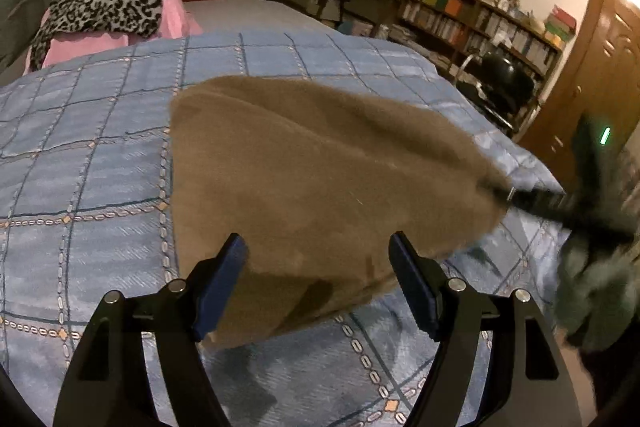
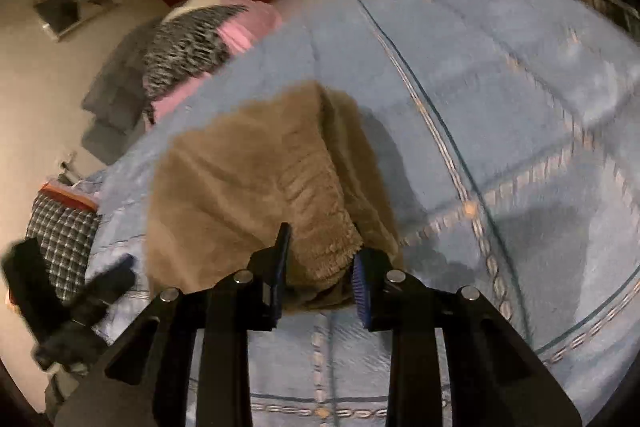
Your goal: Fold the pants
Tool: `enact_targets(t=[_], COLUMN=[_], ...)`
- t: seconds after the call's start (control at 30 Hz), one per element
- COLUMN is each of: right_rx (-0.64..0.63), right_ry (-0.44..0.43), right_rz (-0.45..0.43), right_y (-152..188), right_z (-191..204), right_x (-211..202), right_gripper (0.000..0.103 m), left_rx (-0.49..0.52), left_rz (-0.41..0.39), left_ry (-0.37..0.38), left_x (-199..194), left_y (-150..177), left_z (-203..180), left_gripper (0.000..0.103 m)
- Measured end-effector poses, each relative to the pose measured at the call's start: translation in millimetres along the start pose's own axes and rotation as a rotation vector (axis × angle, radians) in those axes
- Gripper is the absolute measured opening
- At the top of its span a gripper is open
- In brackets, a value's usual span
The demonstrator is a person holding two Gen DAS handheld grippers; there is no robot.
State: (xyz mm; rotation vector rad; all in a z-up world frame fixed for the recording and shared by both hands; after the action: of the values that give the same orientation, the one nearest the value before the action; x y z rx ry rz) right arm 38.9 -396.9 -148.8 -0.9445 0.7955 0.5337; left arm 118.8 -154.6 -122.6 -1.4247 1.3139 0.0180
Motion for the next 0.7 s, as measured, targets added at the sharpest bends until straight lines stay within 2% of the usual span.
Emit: enact_targets(t=[0.13, 0.23, 0.27, 0.3, 0.37, 0.43, 0.57, 0.63, 0.7], right_rx=[0.003, -0.018, -0.027, -0.034, -0.033, -0.017, 0.031, 0.046, 0.06], right_ry=[-0.004, -0.023, -0.042, -0.058, -0.06, -0.07, -0.106, -0.11, -0.135], right_rz=[-0.036, -0.031, -0.034, -0.044, -0.091, -0.113, -0.095, -0.059, 0.015], right_y=[1, -6, -9, -14, -31, -48, -88, -102, -106], right_z=[-1, 7, 9, 10, 9, 9, 13, 16, 23], right_x=[9, 4, 0, -4, -15, -18, 2, 25, 51], right_gripper=[0.028, 0.039, 0.048, 0.063, 0.076, 0.076, 0.076, 0.076, 0.071], left_rx=[-0.003, 0.023, 0.03, 0.04, 0.066, 0.077, 0.087, 0.083, 0.072], left_rz=[-0.008, 0.04, 0.054, 0.065, 0.07, 0.071, 0.075, 0.073, 0.069], left_ry=[0.021, 0.034, 0.027, 0.021, 0.005, 0.015, 0.028, 0.03, 0.034], left_x=[15, 39, 46, 52, 56, 55, 52, 53, 53], left_y=[-11, -7, -4, 0, 6, 9, 17, 16, 16], left_z=[-3, -10, -11, -10, -10, -11, -11, -9, -9], left_gripper=[0.074, 0.074, 0.074, 0.074, 0.074, 0.074, 0.074, 0.074, 0.074])
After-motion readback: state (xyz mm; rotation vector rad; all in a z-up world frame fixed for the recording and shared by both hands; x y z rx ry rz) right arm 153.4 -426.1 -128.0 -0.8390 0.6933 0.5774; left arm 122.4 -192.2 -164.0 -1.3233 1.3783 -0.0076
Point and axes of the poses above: each gripper's, at about its wrist camera, not at the fingertips, and x roughly the way its jaws point, z to its left, y to its underside, the point moved 9 cm from there along x, roughly the way its jaws point, and after that the axes turned 12 degrees about y, right-handed, at the moved point
